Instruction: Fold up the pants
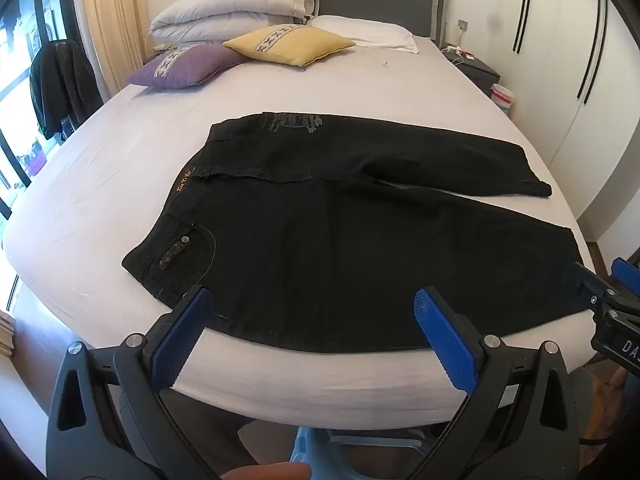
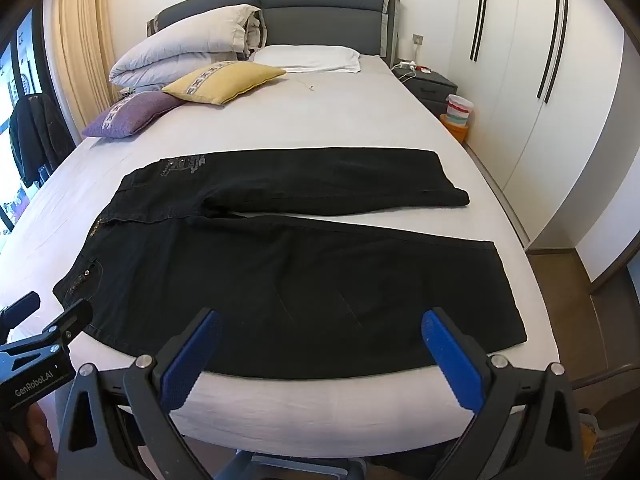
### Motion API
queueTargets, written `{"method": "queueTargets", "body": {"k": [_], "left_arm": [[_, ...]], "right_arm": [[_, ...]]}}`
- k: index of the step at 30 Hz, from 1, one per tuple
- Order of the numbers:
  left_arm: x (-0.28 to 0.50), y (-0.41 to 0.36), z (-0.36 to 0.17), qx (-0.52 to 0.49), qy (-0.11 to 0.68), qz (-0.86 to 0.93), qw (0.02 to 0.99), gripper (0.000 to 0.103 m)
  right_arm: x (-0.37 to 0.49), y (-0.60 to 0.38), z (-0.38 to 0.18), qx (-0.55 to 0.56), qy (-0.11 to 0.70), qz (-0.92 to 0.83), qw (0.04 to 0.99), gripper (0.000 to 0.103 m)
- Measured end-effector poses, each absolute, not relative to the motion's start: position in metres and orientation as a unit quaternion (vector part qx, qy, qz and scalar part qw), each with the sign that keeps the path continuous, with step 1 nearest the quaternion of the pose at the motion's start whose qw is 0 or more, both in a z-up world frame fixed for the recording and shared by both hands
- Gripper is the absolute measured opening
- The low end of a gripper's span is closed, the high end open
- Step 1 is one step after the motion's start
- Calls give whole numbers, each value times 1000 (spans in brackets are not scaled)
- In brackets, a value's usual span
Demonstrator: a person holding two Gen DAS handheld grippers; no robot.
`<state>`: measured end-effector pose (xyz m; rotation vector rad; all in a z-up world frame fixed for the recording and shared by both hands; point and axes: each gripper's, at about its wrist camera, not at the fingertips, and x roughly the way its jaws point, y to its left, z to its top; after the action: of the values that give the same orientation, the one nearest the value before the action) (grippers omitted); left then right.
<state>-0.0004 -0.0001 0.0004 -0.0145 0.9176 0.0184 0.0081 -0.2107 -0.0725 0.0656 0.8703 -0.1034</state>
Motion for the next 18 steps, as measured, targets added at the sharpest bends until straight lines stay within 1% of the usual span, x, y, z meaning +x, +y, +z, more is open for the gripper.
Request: {"method": "queueTargets", "body": {"k": [18], "left_arm": [[-4, 7, -4, -7, 446, 11, 895, 103]], "right_arm": [[7, -211, -75, 32, 423, -50, 904, 103]]}}
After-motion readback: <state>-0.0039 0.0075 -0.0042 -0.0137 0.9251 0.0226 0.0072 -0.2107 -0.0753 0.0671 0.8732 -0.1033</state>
